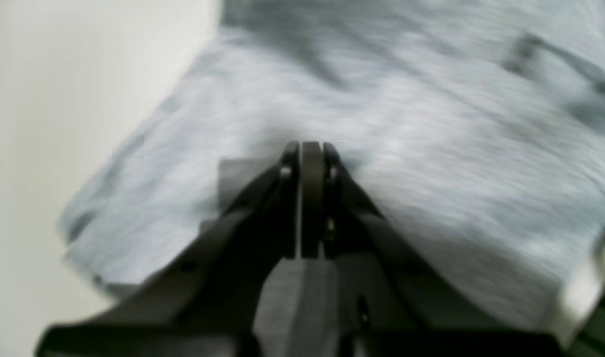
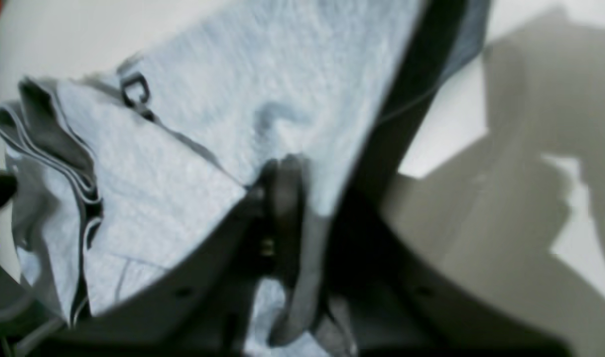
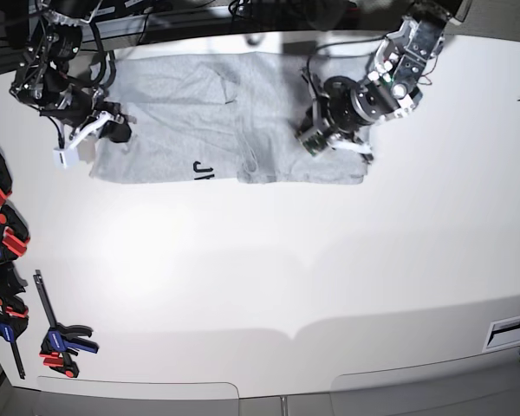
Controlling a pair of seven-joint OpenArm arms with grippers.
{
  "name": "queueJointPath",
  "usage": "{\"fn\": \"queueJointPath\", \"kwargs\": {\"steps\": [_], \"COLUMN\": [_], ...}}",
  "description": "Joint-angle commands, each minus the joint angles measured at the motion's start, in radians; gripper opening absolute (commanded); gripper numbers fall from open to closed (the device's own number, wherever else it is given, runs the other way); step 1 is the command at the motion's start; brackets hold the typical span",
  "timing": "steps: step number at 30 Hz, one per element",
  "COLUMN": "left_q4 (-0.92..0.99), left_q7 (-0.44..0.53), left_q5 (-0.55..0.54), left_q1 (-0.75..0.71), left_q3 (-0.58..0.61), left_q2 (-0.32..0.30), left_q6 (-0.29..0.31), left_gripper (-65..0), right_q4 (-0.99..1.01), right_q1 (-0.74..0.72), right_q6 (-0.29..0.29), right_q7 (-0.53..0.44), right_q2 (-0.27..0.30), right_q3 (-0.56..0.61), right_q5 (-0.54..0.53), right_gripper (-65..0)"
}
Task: Fold the T-shirt properly
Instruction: 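Fold the shirt in half with the left gripper toward the right gripper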
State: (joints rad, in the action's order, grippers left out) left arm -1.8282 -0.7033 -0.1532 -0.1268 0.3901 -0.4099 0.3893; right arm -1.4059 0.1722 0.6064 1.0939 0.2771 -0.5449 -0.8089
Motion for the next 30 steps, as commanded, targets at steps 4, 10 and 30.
{"fn": "queueJointPath", "kwargs": {"steps": [4, 10, 30], "left_q4": [-0.019, -0.019, -0.019], "left_q7": [-0.011, -0.006, 0.069], "left_q5": [-0.005, -0.006, -0.039], "left_q1": [-0.002, -0.108, -0.386], "left_q3": [-0.080, -0.271, -0.429], "left_q2": [-0.004, -0.003, -0.003], "left_q6": [-0.051, -0.113, -0.113], "left_gripper": [-65.0, -65.0, -65.0], "right_q4": [-0.016, -0.112, -0.525], "right_q1": [-0.010, -0.009, -0.006], "right_q6": [0.014, 0.092, 0.088], "right_q7": [-0.047, 0.021, -0.072], "right_q2": [0.014, 0.006, -0.434], "right_q3": [-0.003, -0.005, 0.576], "right_q5": [-0.034, -0.200, 0.164], "right_gripper": [-65.0, -65.0, -65.0]}}
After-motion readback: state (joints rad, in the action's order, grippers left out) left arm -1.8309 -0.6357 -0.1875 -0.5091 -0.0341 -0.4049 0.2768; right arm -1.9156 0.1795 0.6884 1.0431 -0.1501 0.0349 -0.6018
